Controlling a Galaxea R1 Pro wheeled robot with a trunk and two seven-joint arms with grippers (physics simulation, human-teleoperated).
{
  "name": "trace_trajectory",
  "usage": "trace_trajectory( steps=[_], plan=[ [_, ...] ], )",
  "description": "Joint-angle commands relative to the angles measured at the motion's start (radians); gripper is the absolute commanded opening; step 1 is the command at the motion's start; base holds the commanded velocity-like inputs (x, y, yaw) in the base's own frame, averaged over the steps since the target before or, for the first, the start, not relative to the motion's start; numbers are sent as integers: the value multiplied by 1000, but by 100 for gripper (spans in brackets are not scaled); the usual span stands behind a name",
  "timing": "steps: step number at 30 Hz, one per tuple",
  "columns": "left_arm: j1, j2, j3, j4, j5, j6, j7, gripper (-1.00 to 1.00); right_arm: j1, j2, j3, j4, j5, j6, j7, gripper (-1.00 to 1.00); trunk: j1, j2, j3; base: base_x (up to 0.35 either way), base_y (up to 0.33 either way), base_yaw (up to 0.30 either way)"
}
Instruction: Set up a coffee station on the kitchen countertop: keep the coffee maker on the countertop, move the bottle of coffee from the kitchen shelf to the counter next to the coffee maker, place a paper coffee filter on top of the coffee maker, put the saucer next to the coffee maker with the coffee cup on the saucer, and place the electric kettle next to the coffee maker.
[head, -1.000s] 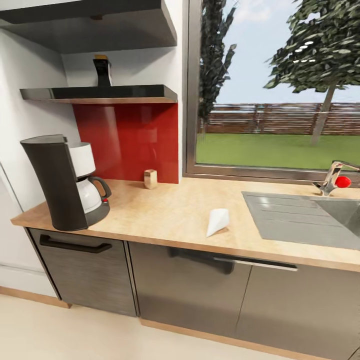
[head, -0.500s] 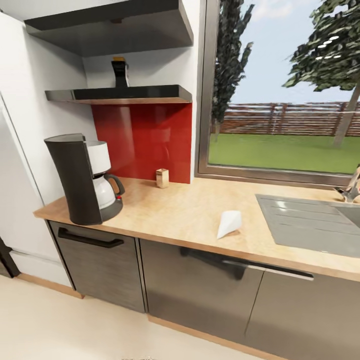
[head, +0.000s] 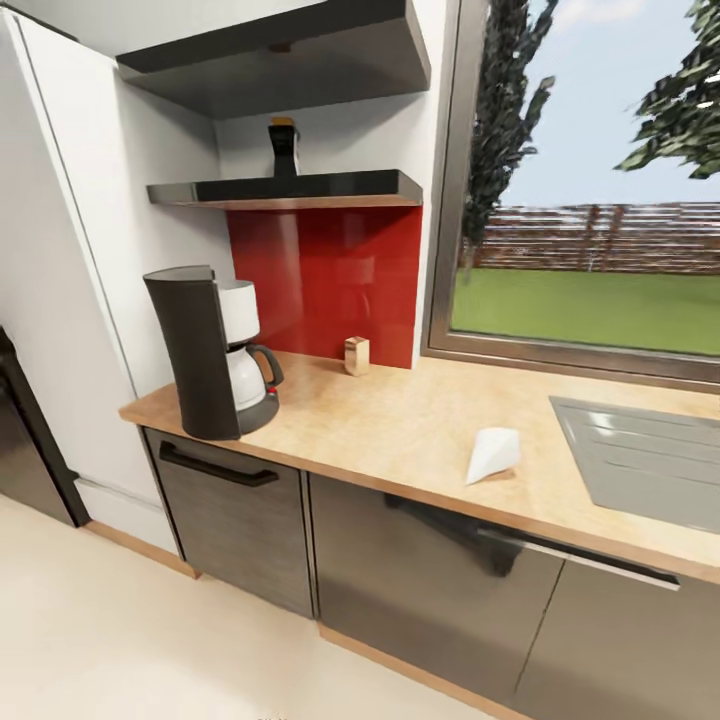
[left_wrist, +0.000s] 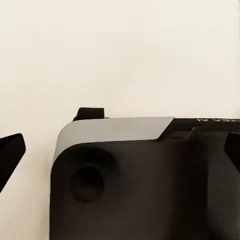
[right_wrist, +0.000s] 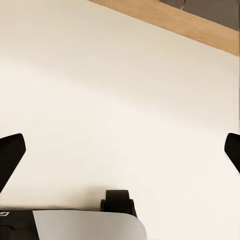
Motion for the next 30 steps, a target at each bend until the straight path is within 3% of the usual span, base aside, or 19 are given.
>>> trace_trajectory(
  steps=[1, 30],
  plan=[
    [0, 0, 2, -2, 0, -1, 1, 100, -1, 0, 0, 1, 1, -3, 0, 100, 0, 0, -1, 0, -219, 80],
    [0, -2, 2, 0, 0, -1, 1, 100, 1, -2, 0, 2, 1, -3, 1, 100, 0, 0, -1, 0, -296, 12]
  ],
)
